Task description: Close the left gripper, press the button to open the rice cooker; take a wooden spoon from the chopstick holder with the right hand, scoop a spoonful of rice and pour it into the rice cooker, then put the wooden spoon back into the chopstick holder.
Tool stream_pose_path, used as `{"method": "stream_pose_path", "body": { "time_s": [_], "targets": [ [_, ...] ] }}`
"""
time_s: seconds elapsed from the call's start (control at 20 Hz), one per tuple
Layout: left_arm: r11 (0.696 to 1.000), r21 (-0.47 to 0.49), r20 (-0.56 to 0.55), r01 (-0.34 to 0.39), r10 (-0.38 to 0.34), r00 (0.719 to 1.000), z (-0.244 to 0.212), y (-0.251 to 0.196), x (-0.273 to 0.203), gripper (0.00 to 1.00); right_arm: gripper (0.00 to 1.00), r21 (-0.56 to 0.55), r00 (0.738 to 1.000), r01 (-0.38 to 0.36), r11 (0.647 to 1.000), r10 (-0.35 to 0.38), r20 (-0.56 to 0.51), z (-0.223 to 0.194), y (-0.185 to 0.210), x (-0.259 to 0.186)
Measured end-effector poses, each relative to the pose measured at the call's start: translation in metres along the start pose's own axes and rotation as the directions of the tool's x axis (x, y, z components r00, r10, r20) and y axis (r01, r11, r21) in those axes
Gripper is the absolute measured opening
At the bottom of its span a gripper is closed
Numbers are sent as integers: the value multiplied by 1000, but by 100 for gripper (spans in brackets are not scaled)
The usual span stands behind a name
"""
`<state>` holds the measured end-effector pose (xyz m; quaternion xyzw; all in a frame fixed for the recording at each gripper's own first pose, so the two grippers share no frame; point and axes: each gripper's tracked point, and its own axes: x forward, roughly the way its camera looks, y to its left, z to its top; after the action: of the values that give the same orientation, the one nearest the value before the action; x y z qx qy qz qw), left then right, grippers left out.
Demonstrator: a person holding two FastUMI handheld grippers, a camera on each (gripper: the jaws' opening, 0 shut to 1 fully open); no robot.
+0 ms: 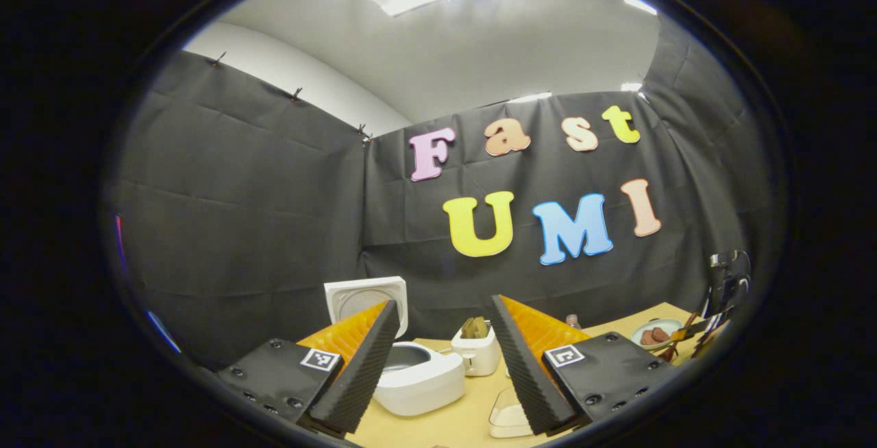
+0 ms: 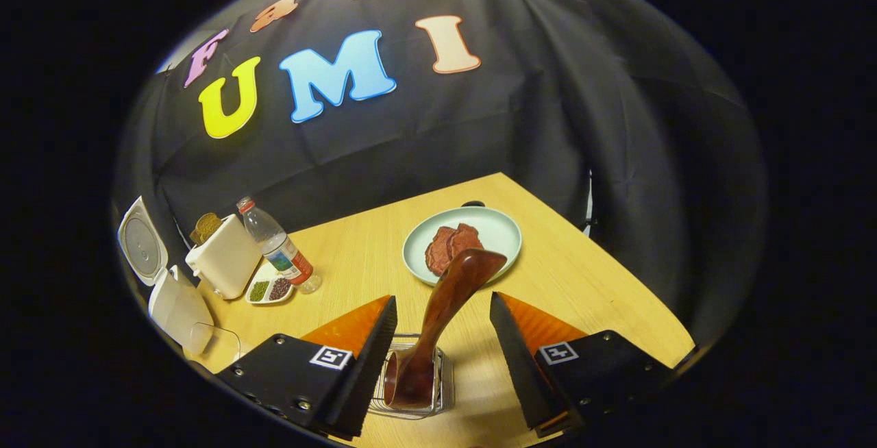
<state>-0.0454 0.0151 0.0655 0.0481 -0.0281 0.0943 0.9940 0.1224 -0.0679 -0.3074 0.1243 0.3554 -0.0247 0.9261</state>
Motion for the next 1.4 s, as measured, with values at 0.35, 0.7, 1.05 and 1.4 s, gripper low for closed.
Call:
{"method": "stream_pose_path", "body": {
  "time_s": [0.35, 0.7, 1.05, 1.4],
  "targets": [
    [1000, 12, -12, -22, 23, 1000, -7, -2, -4, 89, 52, 22, 997, -47, 999, 48, -68, -13, 5, 3],
    [1000, 6, -2, -12, 12, 1000, -10, 4, 3, 93, 14, -65, 993, -113, 991, 112, -20, -5, 29, -17],
    [998, -34, 28, 60, -59, 998, -14, 21, 33, 93, 14, -132, 997, -40, 990, 49, 62, 20, 38, -58],
    [989, -73, 48, 126, -122, 991, -21, 44, 58, 96, 14, -137, 988, -10, 991, 31, 152, 54, 66, -101]
  ]
}}
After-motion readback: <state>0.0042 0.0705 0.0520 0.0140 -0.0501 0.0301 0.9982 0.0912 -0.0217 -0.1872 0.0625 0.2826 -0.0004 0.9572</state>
